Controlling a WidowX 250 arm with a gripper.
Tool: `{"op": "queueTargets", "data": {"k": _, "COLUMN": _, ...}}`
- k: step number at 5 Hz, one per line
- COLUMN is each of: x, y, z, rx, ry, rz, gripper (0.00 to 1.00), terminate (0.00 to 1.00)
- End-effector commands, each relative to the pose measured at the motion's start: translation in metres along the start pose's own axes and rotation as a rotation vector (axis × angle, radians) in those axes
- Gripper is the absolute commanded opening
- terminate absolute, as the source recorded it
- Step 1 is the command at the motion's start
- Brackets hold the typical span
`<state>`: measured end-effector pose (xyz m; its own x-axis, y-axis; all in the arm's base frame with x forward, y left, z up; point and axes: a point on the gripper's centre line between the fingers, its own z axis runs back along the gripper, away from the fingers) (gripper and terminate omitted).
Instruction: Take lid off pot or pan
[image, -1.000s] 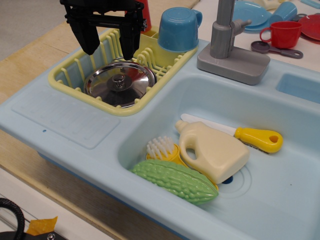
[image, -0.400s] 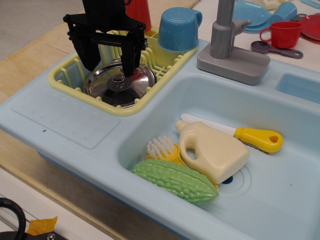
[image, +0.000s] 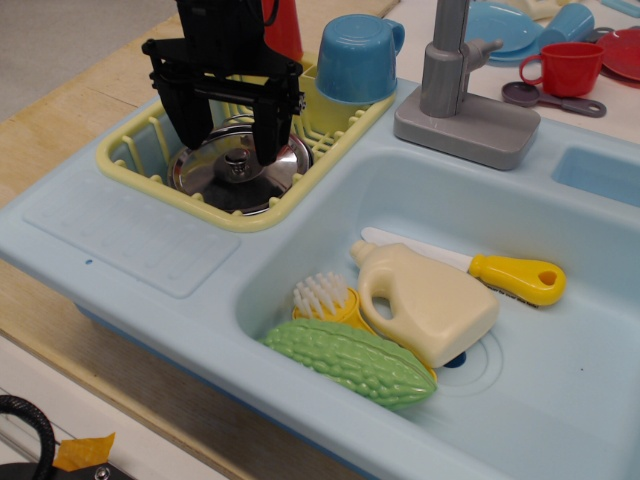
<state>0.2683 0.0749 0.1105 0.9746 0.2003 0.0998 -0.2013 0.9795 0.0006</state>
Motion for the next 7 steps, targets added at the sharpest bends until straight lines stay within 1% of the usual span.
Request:
{"op": "queueTargets", "data": {"k": 1, "x": 0.006, "y": 0.002, "z": -0.003, "rx": -0.006, "ry": -0.01, "rz": -0.003, "gripper": 1.0, "terminate": 0.0}}
{"op": "queueTargets", "data": {"k": 3, "x": 0.001, "y": 0.004, "z": -0.009, "rx": -0.023, "ry": -0.026, "rz": 0.006, "gripper": 1.0, "terminate": 0.0}}
{"op": "queueTargets", "data": {"k": 4, "x": 0.002, "y": 0.004, "z": -0.011, "rx": -0.031, "ry": -0.032, "rz": 0.008, "gripper": 0.0, "terminate": 0.0}}
{"op": "queueTargets", "data": {"k": 5, "x": 0.004, "y": 0.004, "z": -0.012, "rx": -0.034, "ry": -0.031, "rz": 0.004, "gripper": 0.0, "terminate": 0.0}}
{"op": "queueTargets", "data": {"k": 6, "x": 0.002, "y": 0.0, "z": 0.004, "rx": 0.003, "ry": -0.062, "rz": -0.001, "gripper": 0.0, "terminate": 0.0}}
{"op": "queueTargets", "data": {"k": 7, "x": -0.004, "y": -0.006, "z": 0.028, "rx": 0.06, "ry": -0.135, "rz": -0.007, "gripper": 0.0, "terminate": 0.0}}
